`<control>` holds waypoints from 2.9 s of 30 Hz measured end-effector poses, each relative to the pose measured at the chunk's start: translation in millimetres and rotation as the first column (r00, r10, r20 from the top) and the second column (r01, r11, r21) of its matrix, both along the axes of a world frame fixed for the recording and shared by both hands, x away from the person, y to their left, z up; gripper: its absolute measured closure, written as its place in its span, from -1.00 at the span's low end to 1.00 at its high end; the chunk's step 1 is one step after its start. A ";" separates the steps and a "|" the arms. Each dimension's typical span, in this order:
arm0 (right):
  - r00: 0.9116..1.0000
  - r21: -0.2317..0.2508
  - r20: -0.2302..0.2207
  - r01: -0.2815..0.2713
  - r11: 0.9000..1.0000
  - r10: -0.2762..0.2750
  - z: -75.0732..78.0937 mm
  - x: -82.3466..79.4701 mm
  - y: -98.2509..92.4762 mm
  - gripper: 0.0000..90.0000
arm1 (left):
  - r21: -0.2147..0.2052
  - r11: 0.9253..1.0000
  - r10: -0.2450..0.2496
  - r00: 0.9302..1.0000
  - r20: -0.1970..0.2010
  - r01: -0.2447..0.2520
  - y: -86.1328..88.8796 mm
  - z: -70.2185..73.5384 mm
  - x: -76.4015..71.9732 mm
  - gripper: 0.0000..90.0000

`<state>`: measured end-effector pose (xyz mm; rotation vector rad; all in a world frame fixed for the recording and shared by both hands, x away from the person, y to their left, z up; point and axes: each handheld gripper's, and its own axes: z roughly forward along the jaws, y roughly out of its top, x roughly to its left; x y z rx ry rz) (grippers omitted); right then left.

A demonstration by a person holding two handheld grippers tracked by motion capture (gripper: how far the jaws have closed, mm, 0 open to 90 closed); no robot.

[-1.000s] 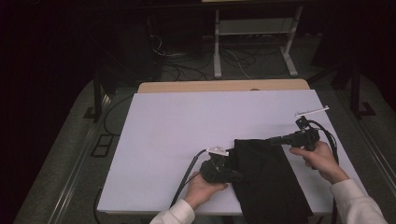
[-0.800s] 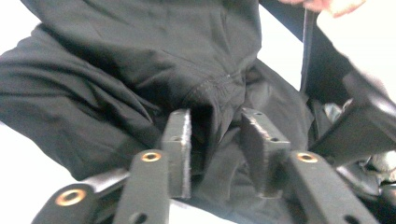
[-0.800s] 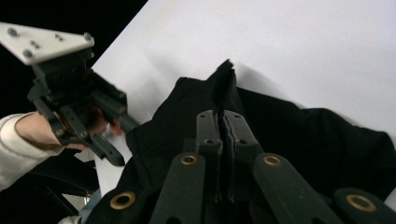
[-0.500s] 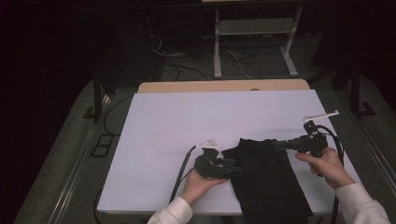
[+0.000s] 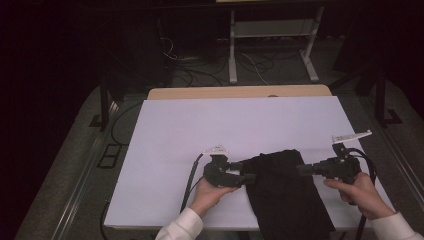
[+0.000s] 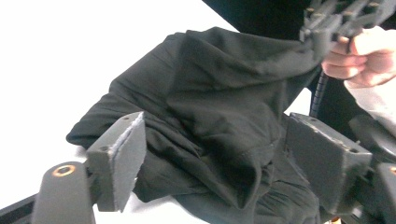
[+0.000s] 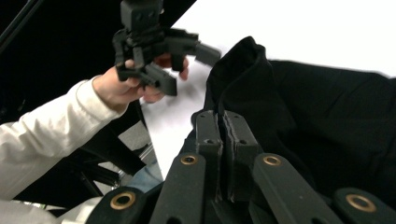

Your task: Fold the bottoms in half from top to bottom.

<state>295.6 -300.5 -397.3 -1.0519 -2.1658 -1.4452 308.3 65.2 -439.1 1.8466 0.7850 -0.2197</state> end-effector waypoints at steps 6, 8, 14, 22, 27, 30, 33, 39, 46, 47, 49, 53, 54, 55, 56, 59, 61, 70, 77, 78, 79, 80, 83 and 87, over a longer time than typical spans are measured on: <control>1.000 -0.003 -0.011 -0.029 1.000 0.029 -4.4 -14.2 -5.9 0.88 | 0.001 1.000 0.009 1.000 0.015 -0.009 0.6 -0.1 0.5 -0.62; 0.999 -0.005 -0.021 -0.044 0.999 0.044 -6.6 -18.9 -8.2 0.88 | -0.003 1.000 0.018 1.000 0.018 -0.018 1.4 0.2 0.7 -0.62; 0.994 0.002 -0.041 -0.100 0.995 0.100 -10.5 -28.1 -12.3 0.88 | -0.001 0.999 0.032 0.999 0.023 -0.032 2.8 -0.2 1.5 -0.62; 0.980 0.005 -0.064 -0.187 0.982 0.187 -14.1 -35.8 -13.1 0.88 | 0.007 0.998 0.055 0.998 0.034 -0.055 1.1 -0.5 3.5 -0.62; 0.974 0.001 -0.069 -0.217 0.976 0.217 -12.9 -39.0 -10.2 0.88 | -0.005 0.997 0.078 0.996 0.052 -0.078 3.4 5.7 7.5 -0.62; 0.978 -0.021 -0.065 -0.199 0.980 0.197 -11.5 -41.9 -8.4 0.88 | 0.002 0.996 0.088 0.994 0.060 -0.088 4.7 7.2 9.3 -0.62; 0.986 -0.048 -0.049 -0.161 0.986 0.159 -9.8 -47.2 -8.1 0.87 | 0.014 0.996 0.088 0.994 0.065 -0.089 5.0 7.7 10.7 -0.62; 0.988 -0.071 -0.021 -0.153 0.986 0.152 -12.9 -55.2 -9.0 0.87 | 0.017 0.996 0.084 0.994 0.063 -0.086 2.9 6.7 11.8 -0.63; 0.975 -0.106 -0.057 -0.220 0.970 0.215 -21.0 -57.4 -8.8 0.84 | 0.025 0.997 0.077 0.995 0.059 -0.079 -0.4 3.9 12.5 -0.63; 0.973 -0.110 -0.060 -0.229 0.967 0.223 -21.4 -57.5 -8.8 0.83 | 0.026 0.997 0.078 0.995 0.058 -0.079 -0.8 3.5 12.6 -0.63; 0.969 -0.116 -0.059 -0.245 0.963 0.239 -20.9 -58.1 -9.1 0.76 | 0.034 0.996 0.078 0.995 0.062 -0.080 -1.4 3.1 12.5 -0.63; 0.972 -0.133 -0.015 -0.234 0.963 0.234 -16.2 -59.1 -11.5 0.44 | 0.044 0.996 0.079 0.995 0.063 -0.082 -1.5 2.4 12.9 -0.64; 0.974 -0.137 -0.007 -0.224 0.965 0.225 -15.1 -59.2 -12.0 0.35 | 0.047 0.995 0.080 0.995 0.065 -0.083 -1.3 2.2 13.2 -0.64; 0.977 -0.139 0.004 -0.210 0.968 0.213 -14.2 -58.0 -12.9 0.30 | 0.047 0.995 0.081 0.995 0.066 -0.084 -1.2 2.0 13.4 -0.65; 0.979 -0.137 0.005 -0.203 0.969 0.206 -13.7 -57.2 -13.3 0.24 | 0.048 0.995 0.081 0.995 0.066 -0.084 -1.2 1.7 13.8 -0.65; 0.986 -0.127 0.023 -0.163 0.978 0.167 -12.3 -51.6 -14.2 -0.03 | 0.047 0.995 0.085 0.994 0.063 -0.088 -1.0 1.0 14.9 -0.65; 0.990 -0.123 0.026 -0.135 0.983 0.139 -11.2 -46.4 -13.9 -0.18 | 0.050 0.995 0.088 0.994 0.062 -0.091 -1.4 0.3 15.7 -0.65; 0.993 -0.153 0.084 -0.071 0.986 0.085 -4.9 -30.0 3.5 -0.65 | 0.059 0.993 0.096 0.993 0.064 -0.100 -0.7 -2.9 19.3 -0.67; 0.991 -0.180 0.125 -0.021 0.984 0.044 -2.3 -13.4 23.6 0.13 | 0.062 0.993 0.096 0.993 0.070 -0.100 0.5 -2.2 19.1 -0.68; 0.991 -0.179 0.124 -0.018 0.984 0.041 -2.8 -9.8 25.5 0.24 | 0.060 0.993 0.096 0.993 0.070 -0.101 1.0 -1.9 19.1 -0.68; 0.992 -0.180 0.120 -0.016 0.984 0.038 -3.8 -5.5 28.1 0.39 | 0.061 0.993 0.097 0.993 0.071 -0.101 1.2 -1.8 19.1 -0.68; 0.993 -0.179 0.115 -0.019 0.984 0.040 -4.8 -3.0 29.7 0.53 | 0.061 0.993 0.097 0.993 0.071 -0.101 1.3 -1.9 19.2 -0.68; 0.993 -0.215 0.100 -0.034 0.976 0.057 -10.1 5.6 36.9 0.79 | 0.061 0.993 0.097 0.993 0.071 -0.101 1.3 -2.2 19.5 -0.68; 0.995 -0.259 0.064 -0.060 0.964 0.079 -19.2 13.8 47.2 0.96 | 0.060 0.993 0.098 0.993 0.073 -0.103 1.5 -2.0 19.7 -0.68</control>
